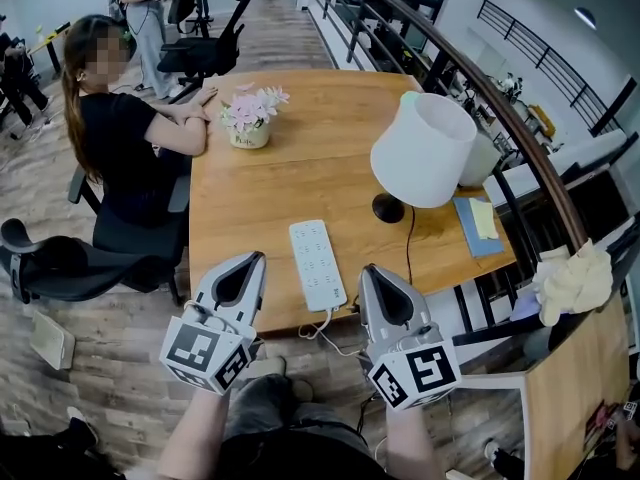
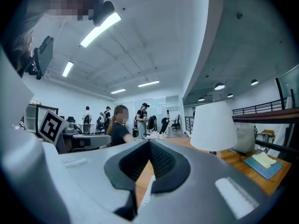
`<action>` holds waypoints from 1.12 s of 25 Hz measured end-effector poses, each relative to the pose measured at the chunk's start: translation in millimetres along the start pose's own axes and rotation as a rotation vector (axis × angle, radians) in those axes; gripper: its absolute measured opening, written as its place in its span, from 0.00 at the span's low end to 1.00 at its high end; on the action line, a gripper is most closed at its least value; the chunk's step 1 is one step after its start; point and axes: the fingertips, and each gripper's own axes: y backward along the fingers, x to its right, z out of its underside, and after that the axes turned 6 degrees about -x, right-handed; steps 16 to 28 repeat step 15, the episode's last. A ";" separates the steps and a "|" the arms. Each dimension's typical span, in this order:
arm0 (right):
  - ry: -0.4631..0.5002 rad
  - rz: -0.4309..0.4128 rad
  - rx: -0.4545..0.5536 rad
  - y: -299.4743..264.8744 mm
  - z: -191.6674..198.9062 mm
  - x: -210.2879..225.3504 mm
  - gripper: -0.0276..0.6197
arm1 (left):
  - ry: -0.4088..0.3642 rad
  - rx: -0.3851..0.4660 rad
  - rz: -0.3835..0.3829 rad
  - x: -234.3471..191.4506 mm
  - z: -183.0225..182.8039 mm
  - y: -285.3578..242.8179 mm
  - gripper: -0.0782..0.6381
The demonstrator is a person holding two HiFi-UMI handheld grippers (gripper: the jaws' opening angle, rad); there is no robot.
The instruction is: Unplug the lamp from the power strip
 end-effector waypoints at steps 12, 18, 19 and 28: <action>-0.016 -0.008 0.019 2.5 -4.3 -5.0 0.05 | -0.003 0.015 0.017 6.2 -9.0 7.1 0.10; -0.023 -0.009 0.021 1.7 -4.1 -5.9 0.05 | -0.002 0.018 0.018 5.5 -7.7 7.7 0.10; -0.023 -0.009 0.021 1.7 -4.1 -5.9 0.05 | -0.002 0.018 0.018 5.5 -7.7 7.7 0.10; -0.023 -0.009 0.021 1.7 -4.1 -5.9 0.05 | -0.002 0.018 0.018 5.5 -7.7 7.7 0.10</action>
